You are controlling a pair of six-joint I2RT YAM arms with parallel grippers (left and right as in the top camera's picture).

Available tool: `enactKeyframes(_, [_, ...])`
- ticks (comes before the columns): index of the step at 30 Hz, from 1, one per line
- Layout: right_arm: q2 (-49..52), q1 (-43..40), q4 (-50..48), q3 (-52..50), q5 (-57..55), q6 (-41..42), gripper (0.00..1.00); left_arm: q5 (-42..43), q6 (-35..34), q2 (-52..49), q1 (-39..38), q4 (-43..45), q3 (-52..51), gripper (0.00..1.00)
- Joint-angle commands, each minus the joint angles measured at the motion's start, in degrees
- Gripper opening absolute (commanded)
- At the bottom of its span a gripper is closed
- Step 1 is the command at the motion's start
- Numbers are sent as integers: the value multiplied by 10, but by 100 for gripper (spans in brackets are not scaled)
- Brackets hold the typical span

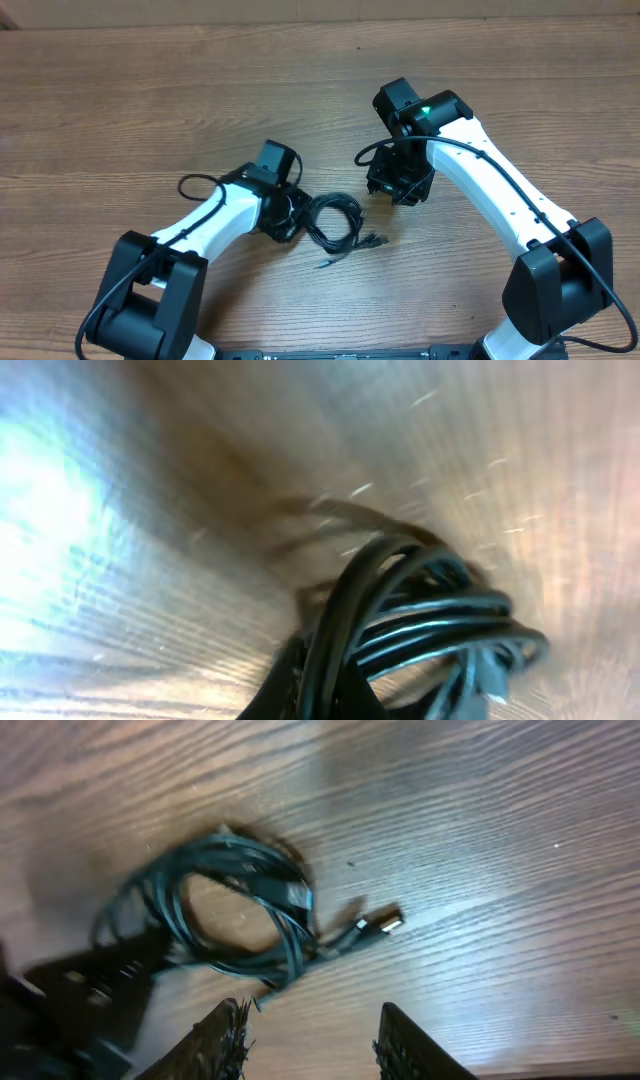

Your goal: Untangle cables

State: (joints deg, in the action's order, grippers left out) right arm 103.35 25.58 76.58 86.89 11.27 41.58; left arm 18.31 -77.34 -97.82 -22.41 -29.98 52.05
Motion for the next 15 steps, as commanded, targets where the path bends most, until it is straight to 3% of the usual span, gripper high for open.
enactKeyframes(1, [-19,-1,1,15,40,-66,41,-9,105,56,31,2,43,4])
enactKeyframes(7, [-19,-1,-15,15,59,-102,42,1,295,131,55,2,75,4])
enactKeyframes(15, [-19,-1,-85,15,82,-119,50,66,468,192,55,2,76,4])
